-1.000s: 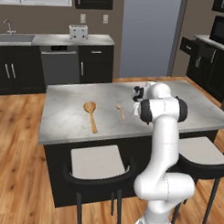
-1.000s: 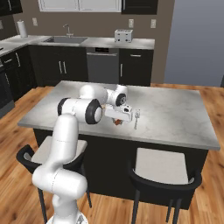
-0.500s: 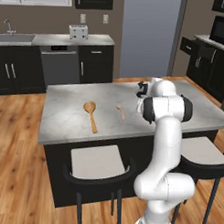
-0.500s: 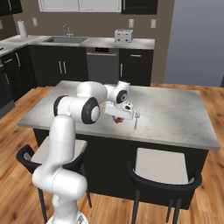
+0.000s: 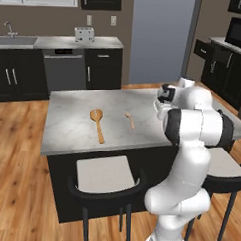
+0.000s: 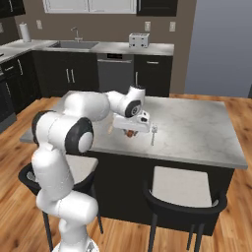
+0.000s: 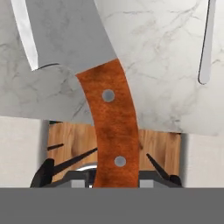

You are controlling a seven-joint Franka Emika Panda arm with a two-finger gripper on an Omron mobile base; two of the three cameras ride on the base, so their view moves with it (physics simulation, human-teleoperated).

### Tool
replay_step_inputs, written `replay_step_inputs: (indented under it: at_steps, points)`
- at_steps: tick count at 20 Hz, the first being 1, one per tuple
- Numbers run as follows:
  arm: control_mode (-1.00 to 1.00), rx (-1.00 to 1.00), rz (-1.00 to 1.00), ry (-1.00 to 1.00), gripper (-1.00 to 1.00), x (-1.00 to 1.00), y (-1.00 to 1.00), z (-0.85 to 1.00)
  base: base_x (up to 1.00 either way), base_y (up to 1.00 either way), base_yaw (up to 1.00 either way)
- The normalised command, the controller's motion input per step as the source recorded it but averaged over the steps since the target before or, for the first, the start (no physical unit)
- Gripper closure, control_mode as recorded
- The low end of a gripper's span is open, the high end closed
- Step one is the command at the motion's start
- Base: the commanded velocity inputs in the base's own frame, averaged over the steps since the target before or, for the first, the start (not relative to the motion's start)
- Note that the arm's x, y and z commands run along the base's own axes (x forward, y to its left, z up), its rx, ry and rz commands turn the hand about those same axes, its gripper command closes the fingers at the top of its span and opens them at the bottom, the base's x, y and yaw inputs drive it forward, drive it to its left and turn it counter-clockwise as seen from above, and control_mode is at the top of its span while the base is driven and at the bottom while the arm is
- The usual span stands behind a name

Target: Pick up the metallic utensils from the counter and place them in the open drawer. Make sure not to pick up any wooden utensils.

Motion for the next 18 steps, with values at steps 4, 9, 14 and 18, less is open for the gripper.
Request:
replay_step_inputs:
  at_steps: [4, 9, 14, 18]
  points:
    - [-1.00, -0.07, 0.17, -0.15, 1.00, -1.00, 0.03, 0.16, 0.00, 0.00, 0.00]
    - [-1.00, -0.17, 0.14, -0.04, 1.00, -1.00, 0.27, 0.23, 0.00, 0.00, 0.00]
    - [-1.00, -0.18, 0.08, 0.00, 1.00, -1.00, 0.44, 0.65, 0.00, 0.00, 0.00]
    - [-1.00, -0.03, 0.00, -0.01, 1.00, -0.94, 0.21, 0.86, 0.00, 0.00, 0.00]
